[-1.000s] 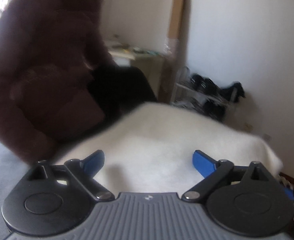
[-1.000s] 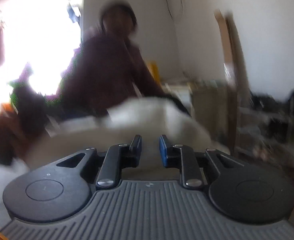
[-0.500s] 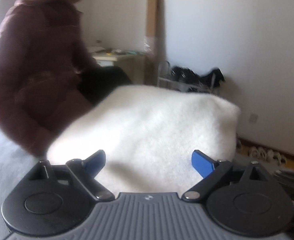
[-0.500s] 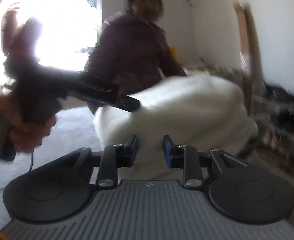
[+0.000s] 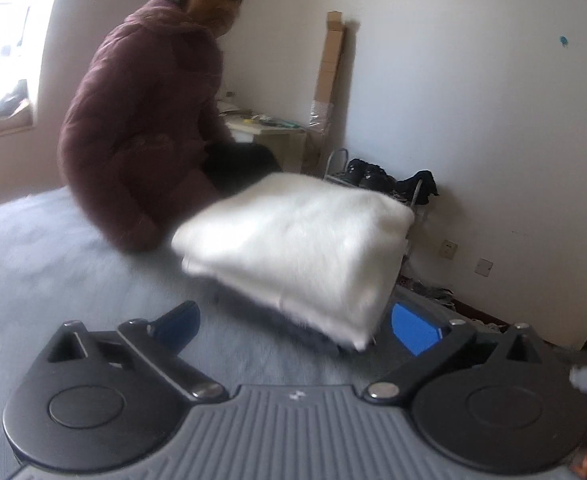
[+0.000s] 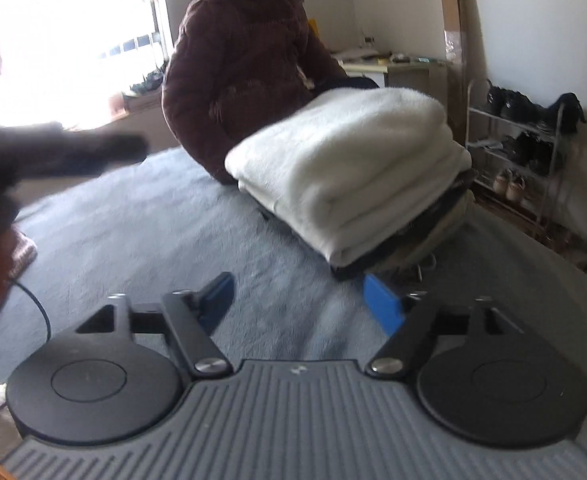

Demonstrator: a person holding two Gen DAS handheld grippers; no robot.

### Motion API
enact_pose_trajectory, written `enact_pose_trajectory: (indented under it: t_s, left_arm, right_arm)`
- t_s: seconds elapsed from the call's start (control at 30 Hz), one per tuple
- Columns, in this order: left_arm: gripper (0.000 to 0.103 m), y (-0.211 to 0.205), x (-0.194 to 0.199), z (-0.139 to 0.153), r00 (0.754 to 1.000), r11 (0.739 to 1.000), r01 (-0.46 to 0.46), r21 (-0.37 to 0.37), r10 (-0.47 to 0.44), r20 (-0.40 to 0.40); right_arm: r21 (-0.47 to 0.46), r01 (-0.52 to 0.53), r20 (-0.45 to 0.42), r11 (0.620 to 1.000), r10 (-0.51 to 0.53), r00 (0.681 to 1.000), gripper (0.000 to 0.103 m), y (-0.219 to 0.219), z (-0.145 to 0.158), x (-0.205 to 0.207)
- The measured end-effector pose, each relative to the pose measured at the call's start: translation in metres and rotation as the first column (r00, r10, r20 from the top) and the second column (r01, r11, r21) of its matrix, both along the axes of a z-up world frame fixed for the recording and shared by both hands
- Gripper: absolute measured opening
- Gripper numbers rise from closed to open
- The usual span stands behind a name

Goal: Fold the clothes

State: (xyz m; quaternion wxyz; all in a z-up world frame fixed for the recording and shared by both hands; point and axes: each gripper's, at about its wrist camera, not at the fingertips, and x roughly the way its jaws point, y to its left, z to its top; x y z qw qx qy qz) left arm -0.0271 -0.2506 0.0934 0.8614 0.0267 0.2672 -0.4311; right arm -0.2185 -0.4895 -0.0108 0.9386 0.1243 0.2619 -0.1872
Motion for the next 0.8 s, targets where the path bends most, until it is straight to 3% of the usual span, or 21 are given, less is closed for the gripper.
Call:
enact_pose_trajectory:
  t_s: [0.17,0.37,0.63,0.8]
  left_arm:
    - [0.103,0.016,-0.025,-0.007,0.993,0.996,-0.083,0.042,0.086,-0.075]
    - [0.103,0.044,-0.044,-0.011,0.981,0.988,-0.151,-0.011,0.149,-0.124]
    - [0.103,0.047,-0.051,-0.009,0.969,0.971,-0.233,0.060,0.237,-0.070]
    - [0.103,0.040,-0.057,-0.004,0.972,0.968,-0.233,0.097,0.236,-0.018]
  right_arm:
    - [0.000,0.063,-0.041,0.998,-0.063,0.997,0.094,0.020,0.013,-0.013]
    - [0.004,0.114,-0.090,0.994,-0.113,0.989,0.097,0.033,0.011,-0.021]
    - [-0.034,0.112,-0.129,0.993,-0.116,0.985,0.100,0.051,0.016,-0.024]
    - [-0.077,0.140,-0.125,0.987,-0.149,0.981,0.102,0.055,0.017,-0.023]
